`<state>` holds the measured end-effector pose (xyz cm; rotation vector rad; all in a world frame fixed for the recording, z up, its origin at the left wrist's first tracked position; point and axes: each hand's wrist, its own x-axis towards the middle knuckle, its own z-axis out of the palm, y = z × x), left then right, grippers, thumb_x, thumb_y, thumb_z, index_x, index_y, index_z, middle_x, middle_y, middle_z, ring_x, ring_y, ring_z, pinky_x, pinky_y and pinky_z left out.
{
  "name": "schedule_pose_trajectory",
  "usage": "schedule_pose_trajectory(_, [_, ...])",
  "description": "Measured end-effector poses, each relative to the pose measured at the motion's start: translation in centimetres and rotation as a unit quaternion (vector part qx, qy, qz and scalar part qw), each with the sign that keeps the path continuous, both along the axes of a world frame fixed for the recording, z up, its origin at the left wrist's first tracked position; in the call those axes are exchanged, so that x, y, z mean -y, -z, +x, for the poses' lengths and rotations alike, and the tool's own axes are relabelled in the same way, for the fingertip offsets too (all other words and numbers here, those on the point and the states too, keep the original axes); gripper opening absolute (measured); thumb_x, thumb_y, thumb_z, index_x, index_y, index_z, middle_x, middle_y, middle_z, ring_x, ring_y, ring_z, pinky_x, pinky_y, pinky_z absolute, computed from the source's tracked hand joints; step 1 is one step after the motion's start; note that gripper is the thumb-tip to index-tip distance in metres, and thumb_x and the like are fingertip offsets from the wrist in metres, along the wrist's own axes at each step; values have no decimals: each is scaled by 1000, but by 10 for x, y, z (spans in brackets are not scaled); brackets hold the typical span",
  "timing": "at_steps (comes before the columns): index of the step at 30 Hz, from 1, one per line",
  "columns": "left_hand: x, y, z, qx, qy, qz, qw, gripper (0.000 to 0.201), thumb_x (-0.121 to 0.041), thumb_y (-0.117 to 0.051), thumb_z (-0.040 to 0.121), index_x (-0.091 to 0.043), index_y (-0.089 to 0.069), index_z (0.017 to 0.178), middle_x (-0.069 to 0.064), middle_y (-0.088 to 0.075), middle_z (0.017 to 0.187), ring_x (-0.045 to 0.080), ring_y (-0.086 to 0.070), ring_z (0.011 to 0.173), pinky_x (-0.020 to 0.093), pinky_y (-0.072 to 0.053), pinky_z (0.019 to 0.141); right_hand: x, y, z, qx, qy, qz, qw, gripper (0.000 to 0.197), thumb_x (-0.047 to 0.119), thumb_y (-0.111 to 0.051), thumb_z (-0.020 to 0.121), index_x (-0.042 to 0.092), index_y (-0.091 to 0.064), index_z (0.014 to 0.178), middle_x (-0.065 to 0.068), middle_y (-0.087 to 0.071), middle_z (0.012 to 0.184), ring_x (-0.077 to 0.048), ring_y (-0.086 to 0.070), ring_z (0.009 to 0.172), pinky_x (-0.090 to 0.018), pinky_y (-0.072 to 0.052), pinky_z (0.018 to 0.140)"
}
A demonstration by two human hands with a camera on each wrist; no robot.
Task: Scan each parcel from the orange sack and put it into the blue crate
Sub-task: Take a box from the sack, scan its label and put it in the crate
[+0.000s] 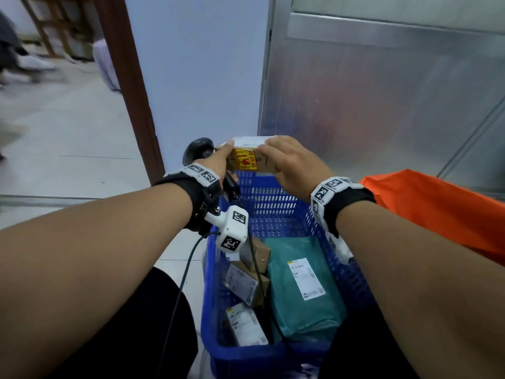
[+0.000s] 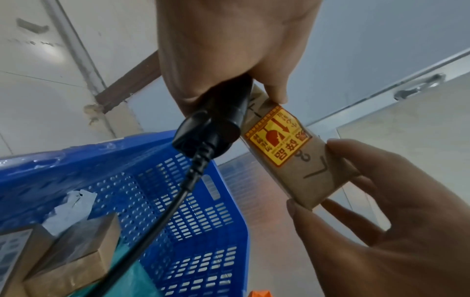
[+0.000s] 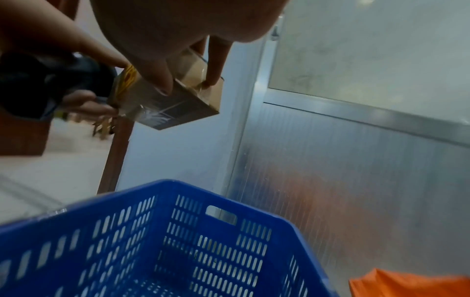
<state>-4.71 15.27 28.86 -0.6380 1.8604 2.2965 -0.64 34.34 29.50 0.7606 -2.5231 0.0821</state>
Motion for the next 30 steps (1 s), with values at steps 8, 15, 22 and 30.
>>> schedule_pose_trajectory(8, [9, 12, -25, -25, -83, -43, 995, 51, -45, -89, 60, -8, -73, 90, 6, -74, 63, 20, -70, 51, 31, -60, 59, 16, 9, -34, 134, 17, 110, 985, 60, 28, -79, 79, 17, -46, 128, -5, -48, 127, -24, -47, 118, -44, -56, 85])
schedule_pose_trajectory(15, [6, 24, -27, -50, -58, -77, 994, 16, -18, -85, 78, -7, -74, 82, 0, -72, 57, 17, -67, 48, 28, -58, 58, 41, 18, -35, 221, 114, -29, 968, 39, 36, -59, 93, 12, -53, 124, -7, -54, 122, -24, -54, 107, -42, -50, 90])
schedule_pose_trajectory(22, [0, 25, -23, -63, -26, -103, 992, 16, -14, -84, 79, -6, -71, 82, 4, -71, 61, 17, -61, 45, 28, -54, 61, 67, 12, -39, 254, 274, -235, 897, 24, 19, -49, 95, 8, -57, 116, -11, -60, 115, -30, -61, 100, -43, -54, 86])
schedule_pose_trajectory(30, [2, 20, -20, -91, 25, -146, 985, 23, -21, -83, 81, -10, -64, 76, 7, -68, 64, 20, -62, 52, 28, -52, 58, 68, -3, -27, 232, 350, -606, 675, 33, 18, -46, 93, 5, -57, 122, -15, -66, 117, -34, -62, 97, -37, -46, 72])
